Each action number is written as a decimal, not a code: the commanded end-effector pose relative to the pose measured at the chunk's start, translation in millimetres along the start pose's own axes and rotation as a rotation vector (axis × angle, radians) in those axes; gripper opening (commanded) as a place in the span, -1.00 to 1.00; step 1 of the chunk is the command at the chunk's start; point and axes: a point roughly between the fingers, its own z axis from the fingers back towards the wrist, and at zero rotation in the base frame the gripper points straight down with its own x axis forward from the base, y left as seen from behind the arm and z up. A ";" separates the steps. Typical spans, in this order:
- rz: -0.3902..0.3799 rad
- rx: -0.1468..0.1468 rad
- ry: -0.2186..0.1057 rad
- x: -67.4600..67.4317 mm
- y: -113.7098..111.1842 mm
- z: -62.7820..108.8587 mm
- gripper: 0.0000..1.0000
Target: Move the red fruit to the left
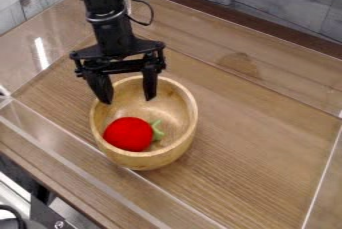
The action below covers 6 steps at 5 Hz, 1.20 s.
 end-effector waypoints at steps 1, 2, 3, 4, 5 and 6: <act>-0.056 0.010 -0.019 2.7 8.7 3.5 1.00; -0.023 0.017 -0.016 -1.5 16.0 -2.6 1.00; 0.008 0.025 -0.013 -4.0 22.0 -8.6 1.00; 0.015 0.033 -0.010 -6.1 25.2 -24.0 -1.00; 0.024 0.038 -0.007 -7.9 29.0 -36.7 -1.00; 0.015 0.041 -0.004 -5.4 27.8 -32.8 -1.00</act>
